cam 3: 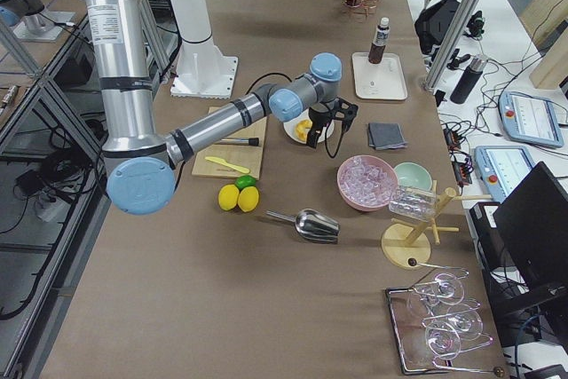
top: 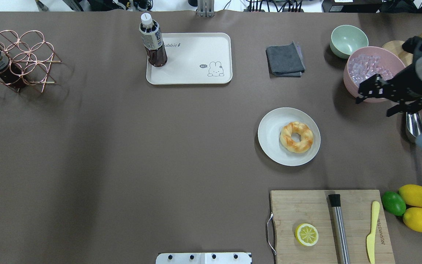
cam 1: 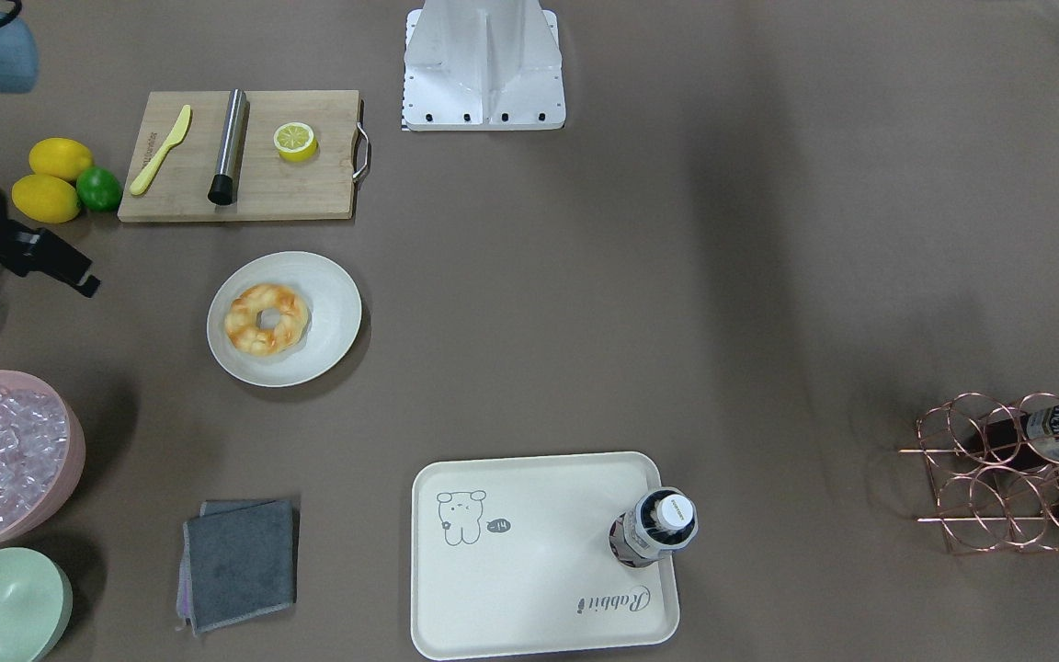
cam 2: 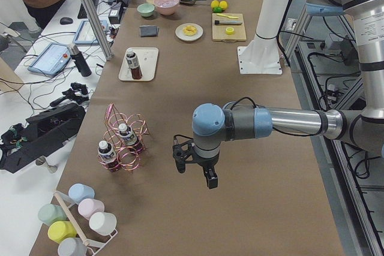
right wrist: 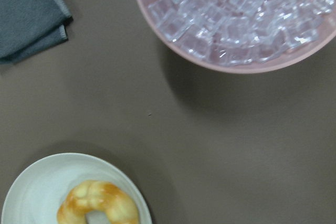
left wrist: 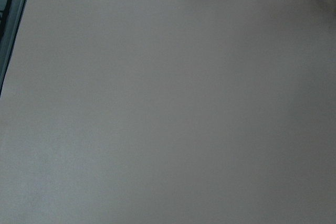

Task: Place donut on tray

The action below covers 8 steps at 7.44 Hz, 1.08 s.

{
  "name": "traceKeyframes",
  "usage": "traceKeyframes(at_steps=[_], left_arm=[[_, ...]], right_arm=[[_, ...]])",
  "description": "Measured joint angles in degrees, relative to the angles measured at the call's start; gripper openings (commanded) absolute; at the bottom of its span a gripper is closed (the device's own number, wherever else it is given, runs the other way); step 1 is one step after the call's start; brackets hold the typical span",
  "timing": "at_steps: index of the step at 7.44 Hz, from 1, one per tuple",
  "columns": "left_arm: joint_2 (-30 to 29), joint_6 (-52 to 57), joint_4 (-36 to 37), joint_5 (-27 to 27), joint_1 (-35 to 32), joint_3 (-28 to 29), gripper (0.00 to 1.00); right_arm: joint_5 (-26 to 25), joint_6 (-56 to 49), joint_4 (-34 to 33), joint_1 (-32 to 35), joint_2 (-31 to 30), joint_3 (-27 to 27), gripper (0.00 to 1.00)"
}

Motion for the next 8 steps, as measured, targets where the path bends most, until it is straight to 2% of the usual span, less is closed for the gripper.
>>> traceKeyframes(at_steps=[2, 5, 7, 8], left_arm=[[-0.3, 0.0, 0.0, 0.0, 0.1, 0.4, 0.98], [-0.2, 0.0, 0.0, 0.0, 0.1, 0.8, 0.98], [0.1, 0.1, 0.0, 0.0, 0.1, 0.9, 0.98], [0.1, 0.1, 0.0, 0.0, 0.1, 0.9, 0.98]], right_arm=[[-4.8, 9.2, 0.0, -7.5, 4.3, -0.6, 0.68], [-12.5, 13.6, 1.7, -16.3, 5.1, -2.3, 0.66], [-15.1, 16.0, 7.9, -19.7, 3.8, -4.7, 0.60], [-15.4, 16.3, 9.9, -20.5, 2.9, -5.3, 0.54]])
